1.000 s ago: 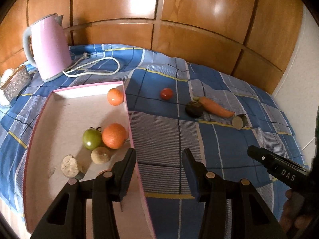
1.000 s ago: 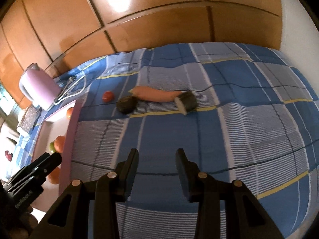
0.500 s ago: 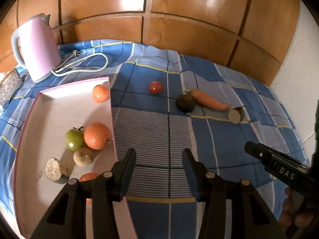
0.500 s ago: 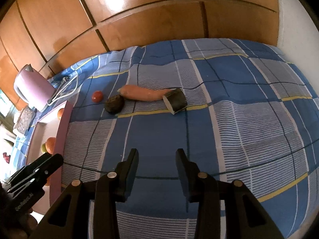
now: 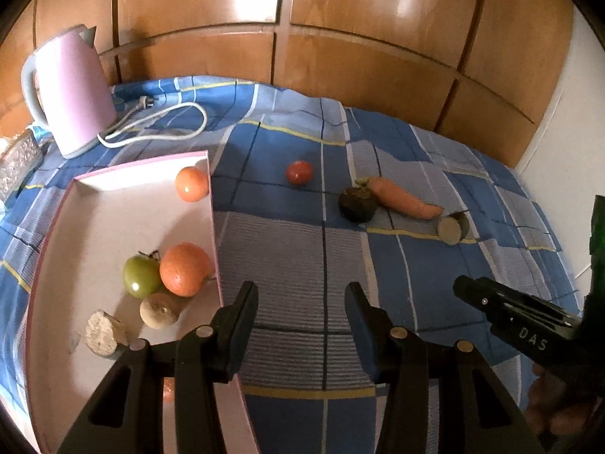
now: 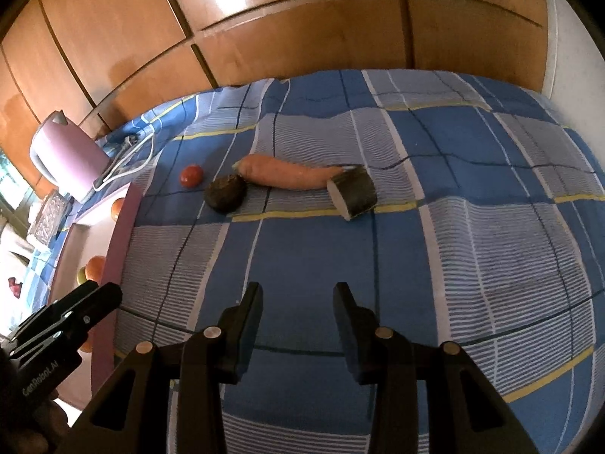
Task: Organize fruits
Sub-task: 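Withdraw both open tools from the tray back toward the fruit row, then grasp the red tomato with the left tool while the right tool grasps the dark cut vegetable piece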
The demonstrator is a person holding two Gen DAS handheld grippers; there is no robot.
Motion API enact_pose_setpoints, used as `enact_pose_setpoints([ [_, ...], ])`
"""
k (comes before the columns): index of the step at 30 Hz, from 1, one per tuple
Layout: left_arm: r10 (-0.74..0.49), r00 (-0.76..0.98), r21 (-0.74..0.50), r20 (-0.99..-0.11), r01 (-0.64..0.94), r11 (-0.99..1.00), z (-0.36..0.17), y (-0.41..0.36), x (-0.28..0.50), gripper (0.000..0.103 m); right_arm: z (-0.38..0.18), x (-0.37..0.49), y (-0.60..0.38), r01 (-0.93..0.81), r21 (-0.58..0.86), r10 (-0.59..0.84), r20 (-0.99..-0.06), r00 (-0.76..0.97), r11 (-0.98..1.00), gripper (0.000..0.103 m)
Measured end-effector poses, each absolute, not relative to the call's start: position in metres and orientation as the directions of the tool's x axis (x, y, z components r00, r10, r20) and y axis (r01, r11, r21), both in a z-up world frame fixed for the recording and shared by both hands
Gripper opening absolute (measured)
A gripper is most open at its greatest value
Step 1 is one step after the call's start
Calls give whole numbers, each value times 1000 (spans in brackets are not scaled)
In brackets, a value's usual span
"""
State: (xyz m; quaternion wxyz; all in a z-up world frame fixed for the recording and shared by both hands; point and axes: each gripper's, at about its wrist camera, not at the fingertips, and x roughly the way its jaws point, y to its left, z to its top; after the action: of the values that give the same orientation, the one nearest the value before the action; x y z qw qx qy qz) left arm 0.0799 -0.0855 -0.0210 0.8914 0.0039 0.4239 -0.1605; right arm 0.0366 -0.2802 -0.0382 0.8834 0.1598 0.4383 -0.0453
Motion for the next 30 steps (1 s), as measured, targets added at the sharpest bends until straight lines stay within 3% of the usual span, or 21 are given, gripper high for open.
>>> enact_pose_setpoints([
  [14, -307, 546, -177, -780, 278, 944, -32, -96, 107, 48, -44, 45, -294, 244, 248, 53, -794, 605, 938, 39],
  [21, -311, 518, -220, -797, 231, 948, -36, -104, 144, 40, -43, 52, -298, 240, 246, 48, -785, 618, 939, 39],
  [30, -276, 534, -204, -799, 191, 960, -44, -113, 193, 40, -45, 57, -306, 248, 237, 33, -781, 623, 939, 39],
])
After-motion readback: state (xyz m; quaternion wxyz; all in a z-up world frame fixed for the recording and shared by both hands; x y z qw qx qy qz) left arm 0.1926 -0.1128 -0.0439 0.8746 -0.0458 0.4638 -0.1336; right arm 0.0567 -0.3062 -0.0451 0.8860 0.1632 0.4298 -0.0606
